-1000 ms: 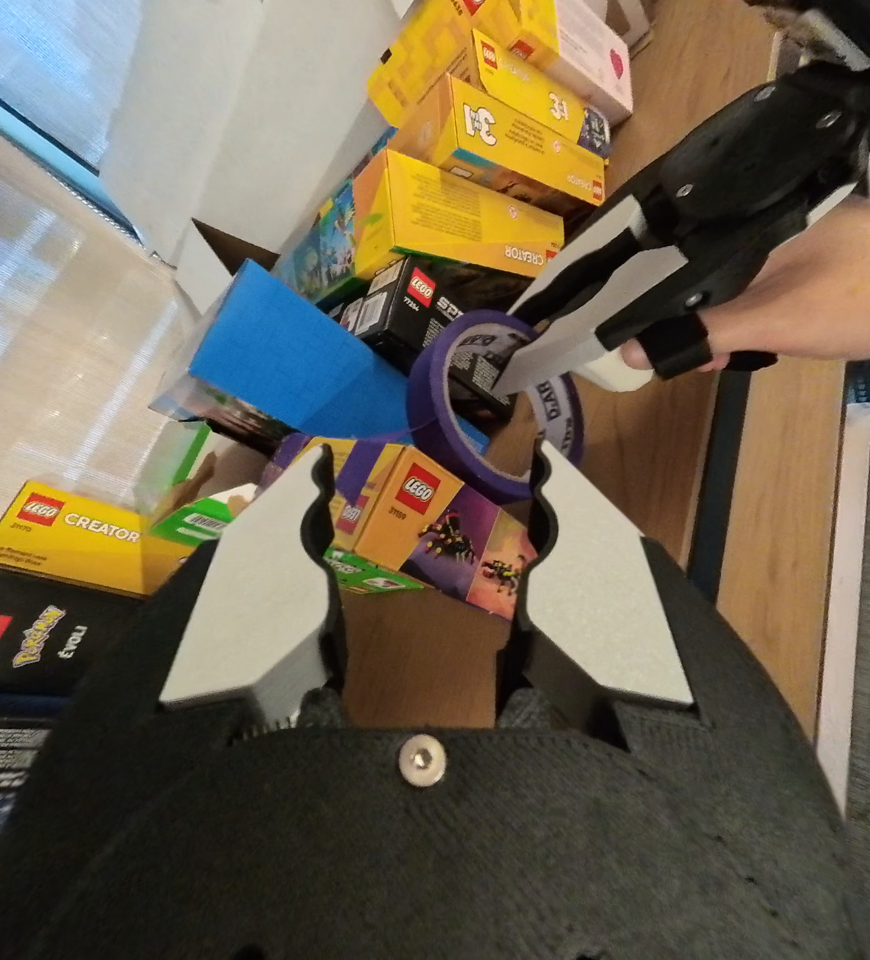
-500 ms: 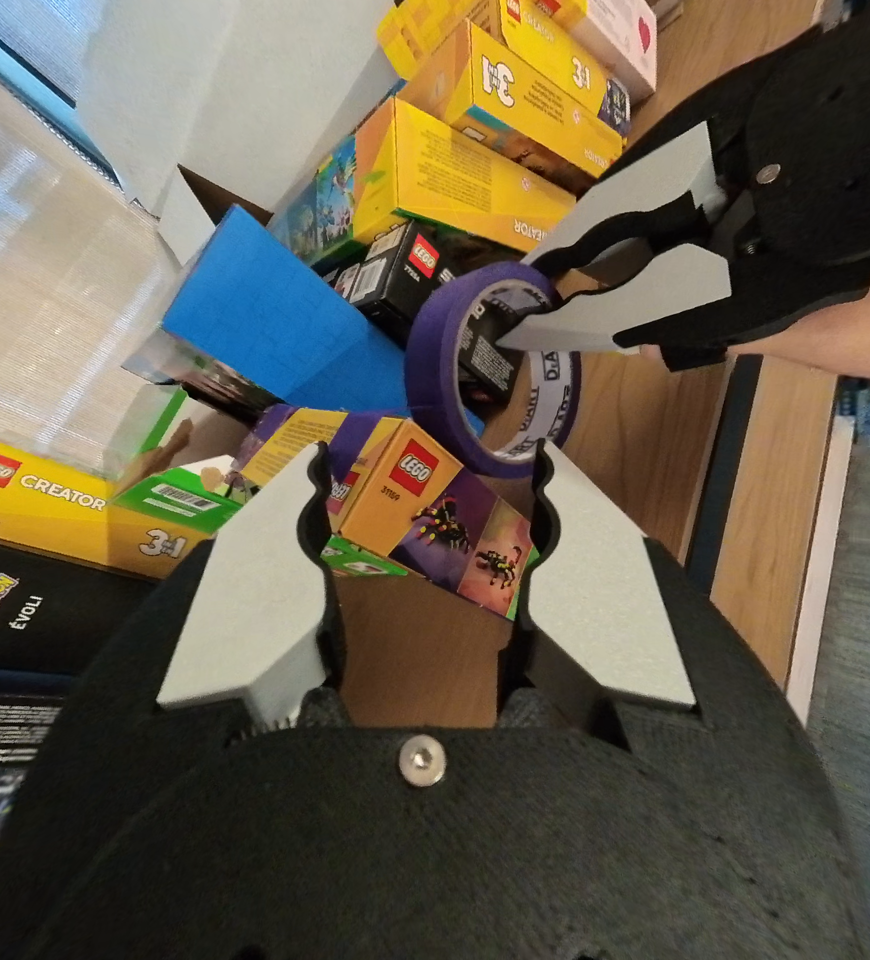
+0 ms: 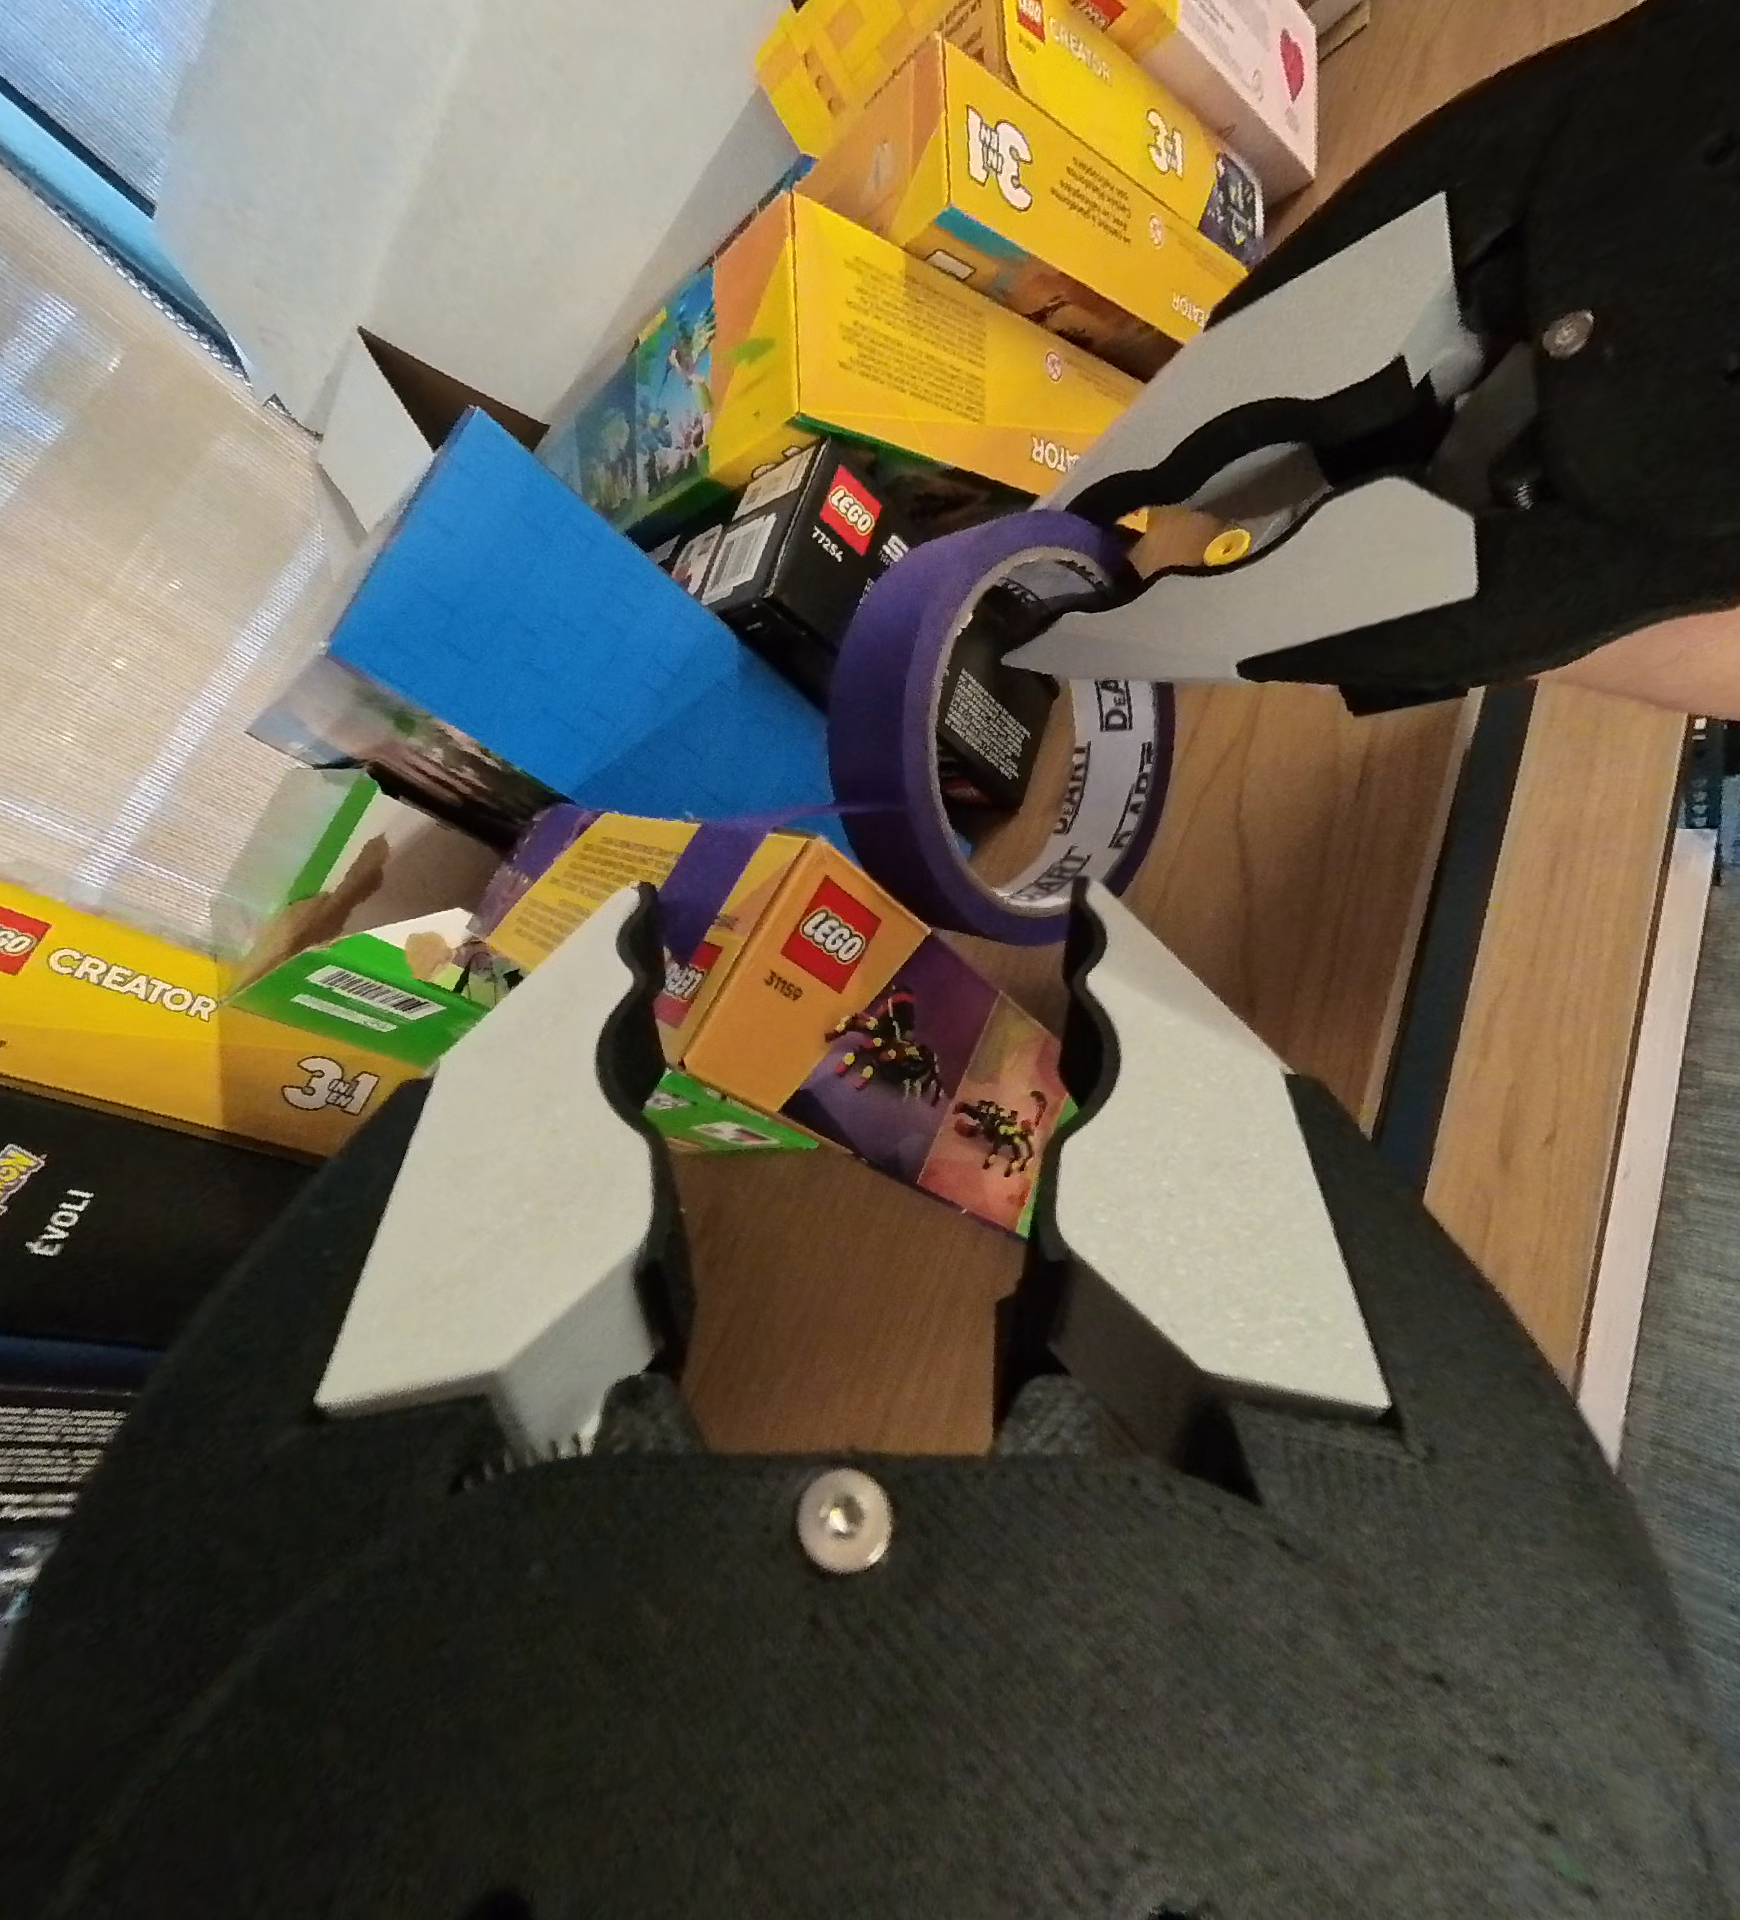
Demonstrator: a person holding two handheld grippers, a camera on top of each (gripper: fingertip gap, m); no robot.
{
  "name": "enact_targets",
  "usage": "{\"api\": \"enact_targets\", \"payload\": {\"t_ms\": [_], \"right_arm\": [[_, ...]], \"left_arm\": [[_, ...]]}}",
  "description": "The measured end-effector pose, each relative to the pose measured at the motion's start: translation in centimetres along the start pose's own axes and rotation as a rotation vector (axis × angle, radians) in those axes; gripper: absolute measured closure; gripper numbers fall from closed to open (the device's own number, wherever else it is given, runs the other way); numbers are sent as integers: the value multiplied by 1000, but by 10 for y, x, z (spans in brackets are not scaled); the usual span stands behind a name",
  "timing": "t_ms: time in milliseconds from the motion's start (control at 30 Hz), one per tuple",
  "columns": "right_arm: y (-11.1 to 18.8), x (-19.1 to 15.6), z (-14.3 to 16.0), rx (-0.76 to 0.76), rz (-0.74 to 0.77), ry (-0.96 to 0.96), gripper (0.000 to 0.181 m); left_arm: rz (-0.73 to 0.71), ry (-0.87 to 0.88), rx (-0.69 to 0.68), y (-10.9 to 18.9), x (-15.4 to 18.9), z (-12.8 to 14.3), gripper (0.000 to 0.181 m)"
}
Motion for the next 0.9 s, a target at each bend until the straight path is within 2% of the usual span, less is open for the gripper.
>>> {"api": "enact_targets", "payload": {"t_ms": [133, 267, 900], "right_arm": [[-2, -7, 1, 8, -48, -15, 162], [-4, -18, 3, 8, -99, -51, 148], [2, -16, -5, 58, -116, -94, 122]], "left_arm": [[-16, -18, -10, 1, -1, 2, 104], [-12, -6, -12, 2, -1, 2, 103], [-61, -33, 23, 9, -1, -9, 104]]}}
Point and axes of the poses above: each gripper's, where its closed fingertips meet, y back along the fingers, z out of its underside, x = y × z across the jaws, the point moved 4 cm from there along y, back along the fingers, and after that the axes turned 12 degrees about y, right-handed, at the moved point
